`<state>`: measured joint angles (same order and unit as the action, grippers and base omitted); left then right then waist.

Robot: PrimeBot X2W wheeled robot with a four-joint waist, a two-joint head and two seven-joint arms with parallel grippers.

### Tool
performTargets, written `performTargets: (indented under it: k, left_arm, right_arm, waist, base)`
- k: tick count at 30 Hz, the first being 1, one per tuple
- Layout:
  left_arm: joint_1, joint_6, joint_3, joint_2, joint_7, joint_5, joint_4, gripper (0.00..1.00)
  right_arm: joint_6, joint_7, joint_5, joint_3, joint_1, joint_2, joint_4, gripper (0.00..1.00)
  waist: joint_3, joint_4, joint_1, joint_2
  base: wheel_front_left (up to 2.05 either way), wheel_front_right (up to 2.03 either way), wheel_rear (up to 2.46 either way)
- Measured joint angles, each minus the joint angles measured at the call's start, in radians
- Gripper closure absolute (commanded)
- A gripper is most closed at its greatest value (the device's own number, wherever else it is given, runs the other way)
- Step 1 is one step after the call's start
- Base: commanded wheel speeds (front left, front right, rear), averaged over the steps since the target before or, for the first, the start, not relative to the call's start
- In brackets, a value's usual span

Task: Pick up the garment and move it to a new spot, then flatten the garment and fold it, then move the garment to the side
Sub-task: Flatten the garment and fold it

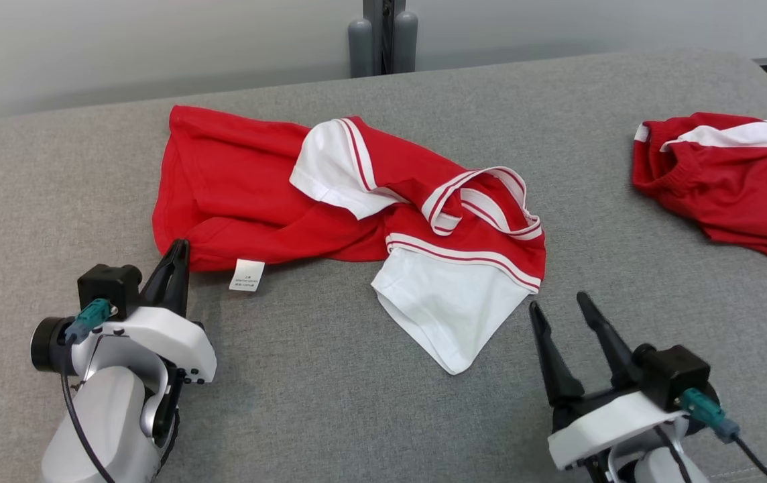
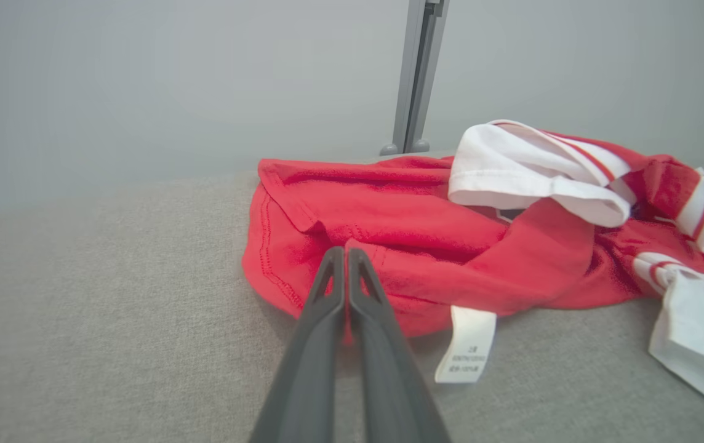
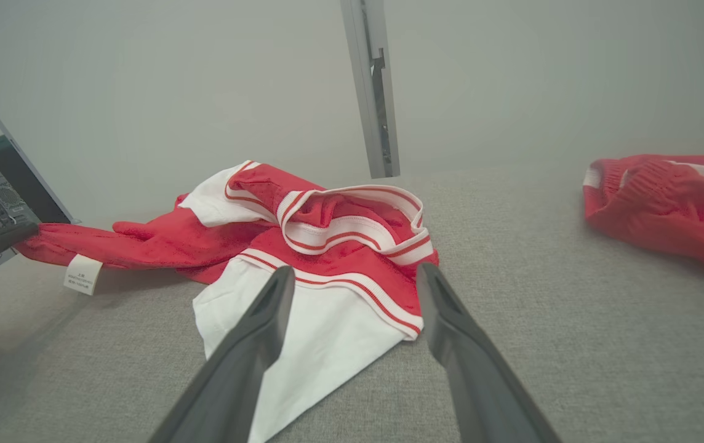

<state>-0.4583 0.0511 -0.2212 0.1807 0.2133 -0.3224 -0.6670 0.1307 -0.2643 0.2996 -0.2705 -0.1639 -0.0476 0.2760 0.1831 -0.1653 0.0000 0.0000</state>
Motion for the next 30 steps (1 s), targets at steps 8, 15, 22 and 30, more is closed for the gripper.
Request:
performTargets:
  k: [8, 15, 22, 30]
  left_arm:
    - [0.035, 0.007, 0.046, -0.012, 0.027, -0.064, -0.011, 1.0]
    - [0.044, 0.029, 0.073, -0.009, 0.012, -0.127, -0.036, 1.0]
    - [0.027, 0.045, 0.079, 0.014, -0.019, -0.159, -0.061, 1.0]
    - [-0.002, 0.051, 0.075, 0.032, -0.028, -0.163, -0.074, 1.0]
  right_arm:
    - [0.0, 0.011, 0.061, -0.087, 0.011, 0.0, 0.14, 0.0]
    - [0.0, 0.089, 0.224, -0.191, 0.009, 0.0, 0.195, 0.0]
    - [0.0, 0.142, 0.392, -0.277, -0.022, 0.0, 0.216, 0.0]
    - [0.0, 0.167, 0.581, -0.354, -0.073, 0.0, 0.23, 0.0]
  waist:
    - [-0.043, -0.015, 0.0, 0.0]
    - [-0.064, -0.034, 0.0, 0.0]
    - [-0.056, -0.037, 0.0001, 0.0]
    - [-0.036, -0.038, 0.0, 0.0]
  base:
    - [0.0, 0.0, 0.0]
    - [0.0, 0.0, 0.0]
    - [0.0, 0.0, 0.0]
    - [0.0, 0.0, 0.0]
